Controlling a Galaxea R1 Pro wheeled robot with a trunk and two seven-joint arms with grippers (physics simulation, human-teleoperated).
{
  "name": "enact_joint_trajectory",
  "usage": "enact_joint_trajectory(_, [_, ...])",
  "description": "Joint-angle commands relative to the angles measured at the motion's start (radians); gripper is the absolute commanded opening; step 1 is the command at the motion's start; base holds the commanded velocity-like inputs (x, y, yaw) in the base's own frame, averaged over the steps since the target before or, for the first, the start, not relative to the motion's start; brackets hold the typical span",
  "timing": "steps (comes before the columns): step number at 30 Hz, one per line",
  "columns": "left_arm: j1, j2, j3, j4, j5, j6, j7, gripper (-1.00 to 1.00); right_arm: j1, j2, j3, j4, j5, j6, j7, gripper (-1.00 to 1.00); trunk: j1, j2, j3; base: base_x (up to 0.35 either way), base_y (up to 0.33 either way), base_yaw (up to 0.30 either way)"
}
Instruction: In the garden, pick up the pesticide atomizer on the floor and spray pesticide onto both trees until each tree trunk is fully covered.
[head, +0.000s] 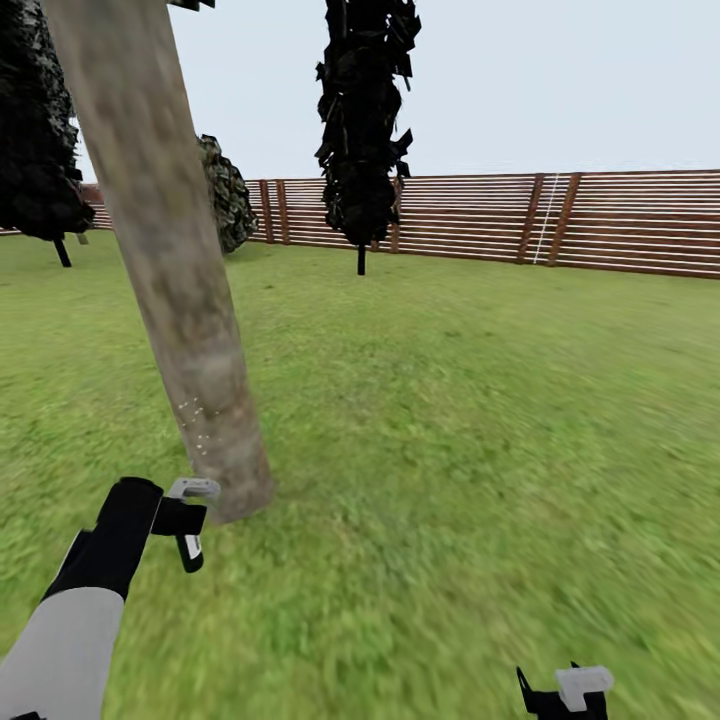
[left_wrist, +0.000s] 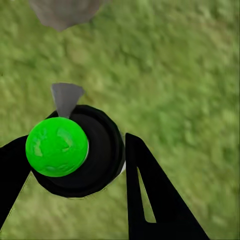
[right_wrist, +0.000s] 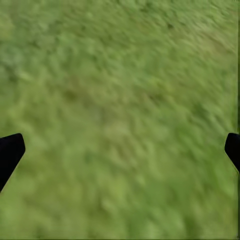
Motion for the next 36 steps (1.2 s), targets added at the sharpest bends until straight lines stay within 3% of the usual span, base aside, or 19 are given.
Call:
enact_joint_trajectory(1, [0.0, 0.009, 0.002, 0.0, 0.004, 0.001, 0.0, -1.0, 0.0, 0.0, 0.0, 0.0, 0.0, 0.0, 0.0, 1.0, 0.0, 0.0, 0.0, 0.226, -0.211, 0.002])
enact_joint_trajectory(2, [0.0, 0.023, 0.003, 0.0, 0.004, 0.001, 0.0, -1.0, 0.0, 0.0, 0.0, 0.0, 0.0, 0.0, 0.0, 1.0, 0.0, 0.0, 0.0, 0.226, -0.211, 0.001])
enact_joint_trajectory(4, [0.002, 0.081, 0.005, 0.001, 0.008, 0.001, -0.001, -1.0, 0.0, 0.0, 0.0, 0.0, 0.0, 0.0, 0.0, 1.0, 0.0, 0.0, 0.0, 0.227, -0.21, 0.0])
enact_joint_trajectory(7, [0.024, 0.1, 0.005, 0.002, 0.01, 0.0, -0.001, -1.0, 0.0, 0.0, 0.0, 0.0, 0.0, 0.0, 0.0, 1.0, 0.0, 0.0, 0.0, 0.23, -0.207, 0.0])
enact_joint_trajectory(12, [0.085, 0.078, 0.001, 0.07, 0.015, -0.081, 0.001, -1.0, 0.0, 0.0, -0.001, -0.001, 0.0, 0.0, 0.0, 1.0, 0.0, 0.0, 0.0, 0.239, -0.196, 0.02])
enact_joint_trajectory(18, [0.092, 0.009, 0.008, 0.101, 0.012, -0.115, 0.001, -1.0, 0.0, 0.0, -0.001, -0.002, 0.0, 0.0, 0.0, 1.0, 0.0, 0.0, 0.0, 0.114, -0.088, 0.217])
enact_joint_trajectory(20, [0.092, 0.014, 0.014, 0.101, 0.01, -0.117, 0.002, -1.0, 0.0, 0.0, -0.002, -0.002, 0.0, 0.0, 0.0, 1.0, 0.0, 0.0, 0.0, 0.009, -0.007, 0.272])
enact_joint_trajectory(24, [0.092, 0.063, 0.094, 0.105, 0.009, -0.119, 0.044, -1.0, 0.0, 0.0, -0.002, -0.002, 0.0, 0.0, 0.0, 1.0, 0.0, 0.0, 0.0, 0.002, -0.001, 0.135])
enact_joint_trajectory(26, [0.092, 0.071, 0.122, 0.106, 0.011, -0.124, 0.063, -1.0, 0.0, -0.001, -0.002, -0.002, 0.0, 0.0, 0.0, 1.0, 0.0, 0.0, 0.0, 0.0, 0.0, 0.027])
enact_joint_trajectory(29, [0.092, 0.065, 0.138, 0.106, 0.014, -0.133, 0.074, -1.0, 0.0, -0.001, -0.002, -0.001, 0.0, 0.0, 0.0, 1.0, 0.0, 0.0, 0.0, 0.0, 0.0, 0.006])
enact_joint_trajectory(36, [0.101, 0.054, 0.139, 0.136, 0.004, -0.138, 0.082, -1.0, 0.0, -0.002, -0.002, -0.002, 0.0, 0.0, 0.0, 1.0, 0.0, 0.0, 0.0, 0.249, 0.0, 0.001])
